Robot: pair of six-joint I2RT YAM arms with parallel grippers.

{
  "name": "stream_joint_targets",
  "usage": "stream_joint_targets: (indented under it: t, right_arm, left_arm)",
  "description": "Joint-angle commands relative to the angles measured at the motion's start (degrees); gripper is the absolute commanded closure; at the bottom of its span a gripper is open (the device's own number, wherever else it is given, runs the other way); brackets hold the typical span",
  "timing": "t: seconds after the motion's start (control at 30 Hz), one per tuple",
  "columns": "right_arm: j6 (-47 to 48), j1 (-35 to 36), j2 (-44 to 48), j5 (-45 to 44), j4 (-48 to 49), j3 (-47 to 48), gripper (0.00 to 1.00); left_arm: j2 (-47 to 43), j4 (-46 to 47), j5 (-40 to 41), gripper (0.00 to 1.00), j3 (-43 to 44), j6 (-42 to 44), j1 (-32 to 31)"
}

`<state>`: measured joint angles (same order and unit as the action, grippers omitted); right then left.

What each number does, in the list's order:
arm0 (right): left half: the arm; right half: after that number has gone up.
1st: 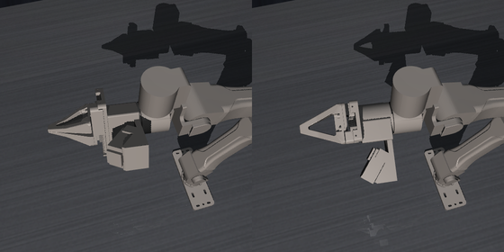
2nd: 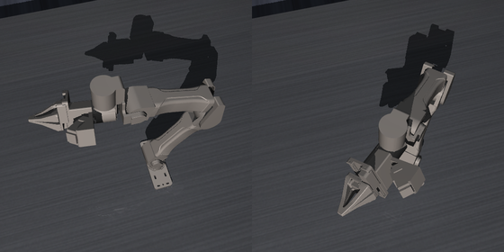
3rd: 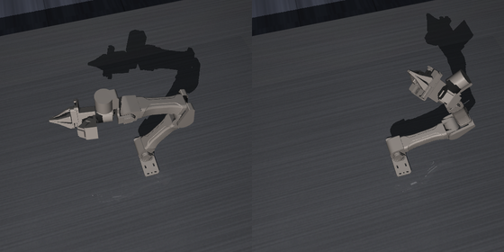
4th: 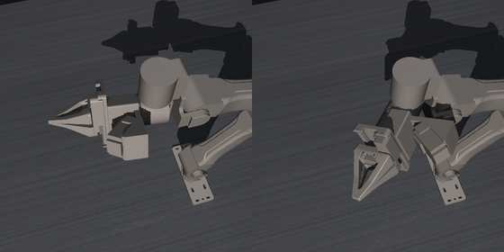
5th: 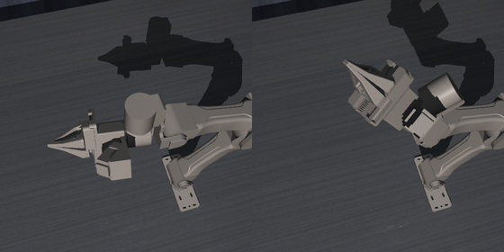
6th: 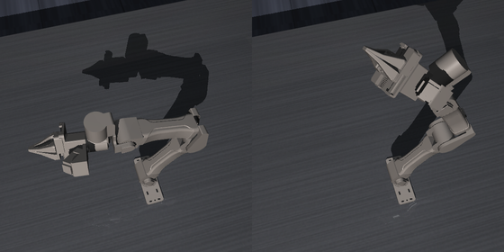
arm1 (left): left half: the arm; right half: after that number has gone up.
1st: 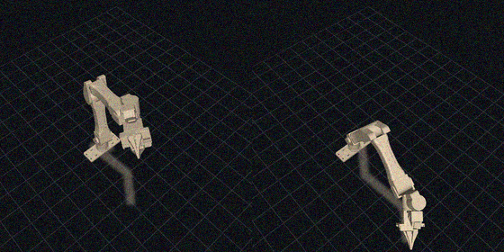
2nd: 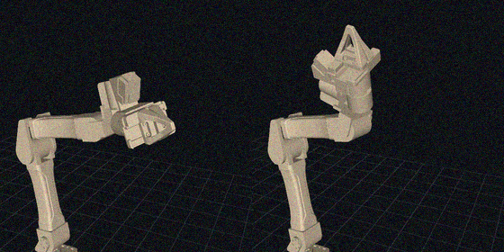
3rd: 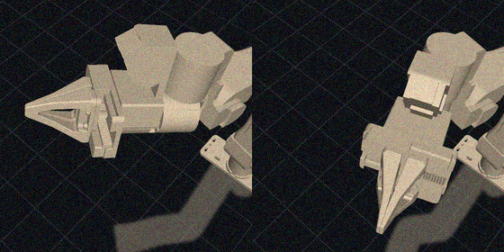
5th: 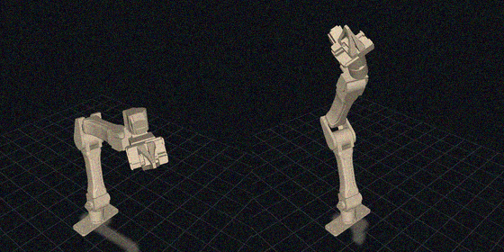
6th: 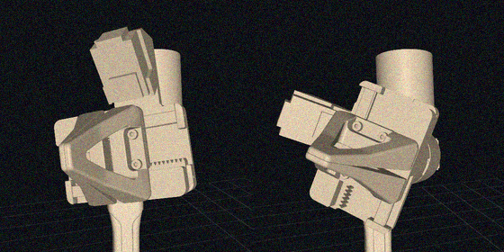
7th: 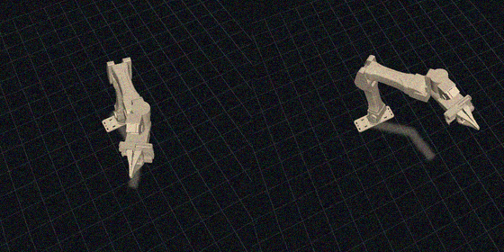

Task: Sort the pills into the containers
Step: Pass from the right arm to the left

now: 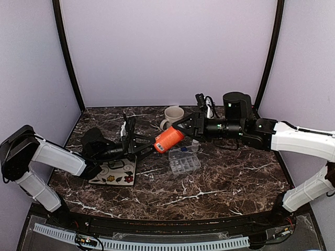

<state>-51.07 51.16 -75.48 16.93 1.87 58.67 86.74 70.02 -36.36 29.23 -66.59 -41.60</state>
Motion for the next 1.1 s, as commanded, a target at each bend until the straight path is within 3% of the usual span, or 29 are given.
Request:
stream_joint_targets:
  t: [0.0,0.43,0.73,1.07]
  right_arm:
    - [-1.48,-0.28,0.15,1.13,5.70,-0.03,0.94]
    - [-3.62,-0.35,-1.90,2.28,10.85,-2.03,0.95]
    - [-5.03,-0.33,-3.33,2.89,13.94,-2.34,0.96]
    - [-6.83,-0.36,-4.30,3.12,16.45,-2.43,0.97]
  left_arm:
    - [0.97,7.19,-1.86,0.14,0.98,-1.79,0.30]
    - [7.51,17.23,-3.45,0.19,3.79,-6.58,0.36]
    - [8.21,19.37,-3.89,0.24,3.45,-7.63,0.27]
    - [8.27,19.94,-4.24,0.19,2.93,-7.85,-0.42]
